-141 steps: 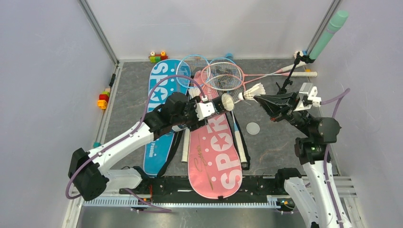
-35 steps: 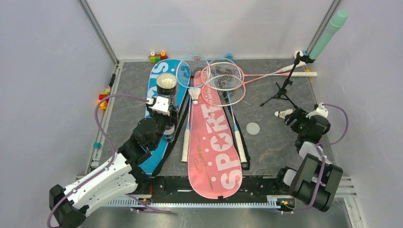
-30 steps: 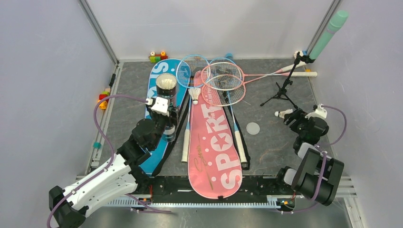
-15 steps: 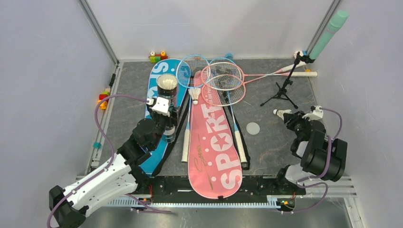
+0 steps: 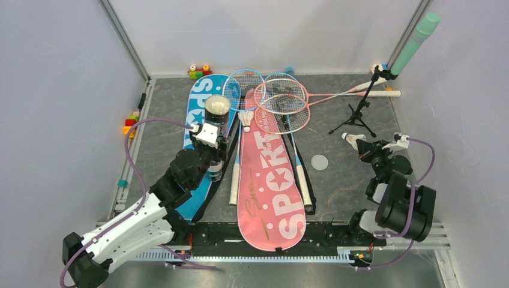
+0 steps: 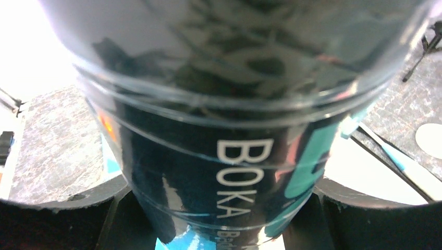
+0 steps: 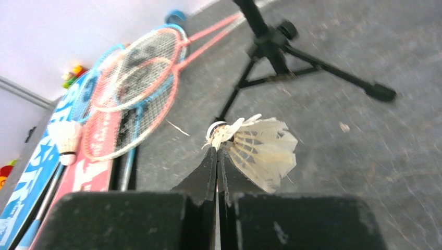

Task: Pack up the badminton gear
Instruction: Pick up the shuttlecock at the center of the board.

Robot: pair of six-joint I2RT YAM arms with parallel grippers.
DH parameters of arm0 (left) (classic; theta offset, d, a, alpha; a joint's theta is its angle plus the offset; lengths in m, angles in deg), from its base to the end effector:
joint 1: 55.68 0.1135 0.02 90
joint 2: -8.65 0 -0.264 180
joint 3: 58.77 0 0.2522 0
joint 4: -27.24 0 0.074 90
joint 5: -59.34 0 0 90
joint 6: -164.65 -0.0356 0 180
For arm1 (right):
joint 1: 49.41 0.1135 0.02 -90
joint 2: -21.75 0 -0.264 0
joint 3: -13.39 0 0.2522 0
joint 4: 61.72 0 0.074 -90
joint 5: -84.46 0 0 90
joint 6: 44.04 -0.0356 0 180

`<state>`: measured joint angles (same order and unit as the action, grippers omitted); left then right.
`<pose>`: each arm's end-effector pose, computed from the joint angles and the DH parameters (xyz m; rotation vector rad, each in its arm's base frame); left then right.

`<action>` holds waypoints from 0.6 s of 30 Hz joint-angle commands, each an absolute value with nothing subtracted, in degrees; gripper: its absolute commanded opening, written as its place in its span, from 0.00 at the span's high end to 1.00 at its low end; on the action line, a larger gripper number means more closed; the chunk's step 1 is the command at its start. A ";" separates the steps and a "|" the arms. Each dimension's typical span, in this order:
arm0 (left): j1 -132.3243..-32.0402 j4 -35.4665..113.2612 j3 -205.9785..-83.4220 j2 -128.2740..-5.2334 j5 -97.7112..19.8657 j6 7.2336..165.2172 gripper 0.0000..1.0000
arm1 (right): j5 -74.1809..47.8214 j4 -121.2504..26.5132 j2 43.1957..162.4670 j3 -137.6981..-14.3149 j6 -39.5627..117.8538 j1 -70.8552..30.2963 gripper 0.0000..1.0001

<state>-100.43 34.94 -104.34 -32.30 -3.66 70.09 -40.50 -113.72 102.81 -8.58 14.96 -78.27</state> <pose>0.1375 -0.1135 0.3012 0.3325 1.5865 -0.1583 0.1946 -0.0839 0.1452 0.4226 1.6479 0.5431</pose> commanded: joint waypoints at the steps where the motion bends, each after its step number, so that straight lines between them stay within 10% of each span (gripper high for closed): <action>1: -100.42 30.19 -105.09 -34.09 -9.80 64.97 0.97 | -44.64 -109.74 91.07 -8.89 15.00 -75.43 1.00; 7: -100.42 24.49 -106.53 -42.08 -11.84 52.92 0.98 | -34.60 -74.23 68.11 -15.35 28.54 -63.49 1.00; 18: -100.24 27.79 -116.30 -55.79 -13.87 31.55 0.98 | -51.17 -76.24 47.40 -13.59 19.86 -57.22 1.00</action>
